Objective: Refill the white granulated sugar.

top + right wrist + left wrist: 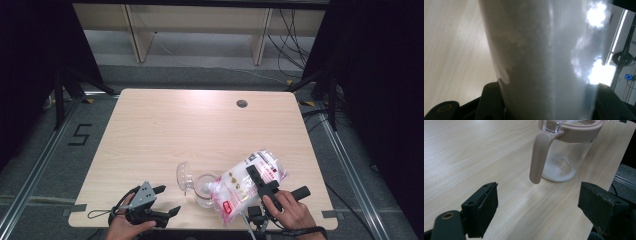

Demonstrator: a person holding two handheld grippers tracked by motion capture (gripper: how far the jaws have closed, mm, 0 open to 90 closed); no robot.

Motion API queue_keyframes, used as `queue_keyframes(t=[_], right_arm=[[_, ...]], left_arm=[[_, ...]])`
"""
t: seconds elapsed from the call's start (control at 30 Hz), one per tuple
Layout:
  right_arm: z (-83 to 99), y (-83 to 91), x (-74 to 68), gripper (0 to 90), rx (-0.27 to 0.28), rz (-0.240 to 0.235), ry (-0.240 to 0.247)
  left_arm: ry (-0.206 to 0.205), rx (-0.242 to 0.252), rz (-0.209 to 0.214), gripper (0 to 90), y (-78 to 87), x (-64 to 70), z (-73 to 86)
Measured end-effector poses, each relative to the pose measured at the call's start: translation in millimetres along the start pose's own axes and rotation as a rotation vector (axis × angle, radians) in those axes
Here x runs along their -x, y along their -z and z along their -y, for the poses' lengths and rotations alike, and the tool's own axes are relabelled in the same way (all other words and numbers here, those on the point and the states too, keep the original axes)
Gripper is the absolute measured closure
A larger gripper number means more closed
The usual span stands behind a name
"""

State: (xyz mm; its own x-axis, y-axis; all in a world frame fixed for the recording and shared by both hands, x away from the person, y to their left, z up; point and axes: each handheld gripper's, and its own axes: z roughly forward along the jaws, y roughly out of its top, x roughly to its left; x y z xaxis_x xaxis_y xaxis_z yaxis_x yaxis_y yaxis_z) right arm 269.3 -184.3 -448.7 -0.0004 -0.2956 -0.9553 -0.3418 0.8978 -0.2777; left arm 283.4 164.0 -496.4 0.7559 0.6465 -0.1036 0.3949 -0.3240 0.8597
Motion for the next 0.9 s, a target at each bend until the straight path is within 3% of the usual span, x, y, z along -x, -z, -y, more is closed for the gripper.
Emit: queue_keyframes(t=[0.13,0.17,0.2,0.23,0.27,0.3,0.33,0.37,0.4,0.5,0.63,0.67,0.9], right_arm=[[0.0,0.1,-0.2,52.1,0.001,0.002,0.001],[-0.2,-0.1,1.6,52.1,0.008,0.012,0.024],[0.0,0.0,0.1,52.1,0.003,0.002,0.006],[0.0,0.0,0.1,52.1,0.003,0.002,0.006],[-0.2,-0.1,1.5,52.2,0.008,0.014,0.024],[-0.2,-0.1,1.5,52.2,0.008,0.014,0.024],[-0.2,0.0,1.5,52.1,0.008,0.014,0.024],[0.1,0.2,-0.2,52.2,0.001,0.006,0.004],[0.2,0.8,-0.9,52.2,-0.006,0.008,-0.005],[0.3,0.5,1.2,52.2,0.004,0.018,0.015],[0.3,0.2,1.0,52.2,0.004,0.009,0.018],[0.5,0.9,-1.1,52.2,-0.007,0.006,-0.009],[0.7,1.5,-0.5,52.2,-0.008,0.016,0.0]], left_arm=[[-0.018,0.001,0.002,15.9,0.1,-0.3,-0.3],[-0.033,-0.002,0.001,15.9,0.3,-1.5,-0.7],[0.001,0.0,0.0,15.9,-0.1,0.0,0.0],[0.001,0.0,0.0,15.9,-0.1,0.0,0.0],[-0.028,-0.019,-0.01,15.9,1.3,-2.1,-0.3],[-0.028,-0.019,-0.01,15.9,1.3,-2.1,-0.3],[-0.002,0.01,0.001,15.9,0.0,0.0,-0.1],[-0.027,0.003,0.001,15.9,0.6,-1.5,-0.5],[-0.026,-0.021,-0.011,15.9,1.1,-1.9,0.0],[0.003,0.001,0.003,15.8,-0.7,0.6,0.3],[-0.005,0.0,0.001,15.9,-0.7,0.6,0.3],[-0.005,0.001,0.001,15.9,-0.7,0.4,0.2],[-0.005,0.0,0.0,15.9,-0.4,0.2,0.2]])
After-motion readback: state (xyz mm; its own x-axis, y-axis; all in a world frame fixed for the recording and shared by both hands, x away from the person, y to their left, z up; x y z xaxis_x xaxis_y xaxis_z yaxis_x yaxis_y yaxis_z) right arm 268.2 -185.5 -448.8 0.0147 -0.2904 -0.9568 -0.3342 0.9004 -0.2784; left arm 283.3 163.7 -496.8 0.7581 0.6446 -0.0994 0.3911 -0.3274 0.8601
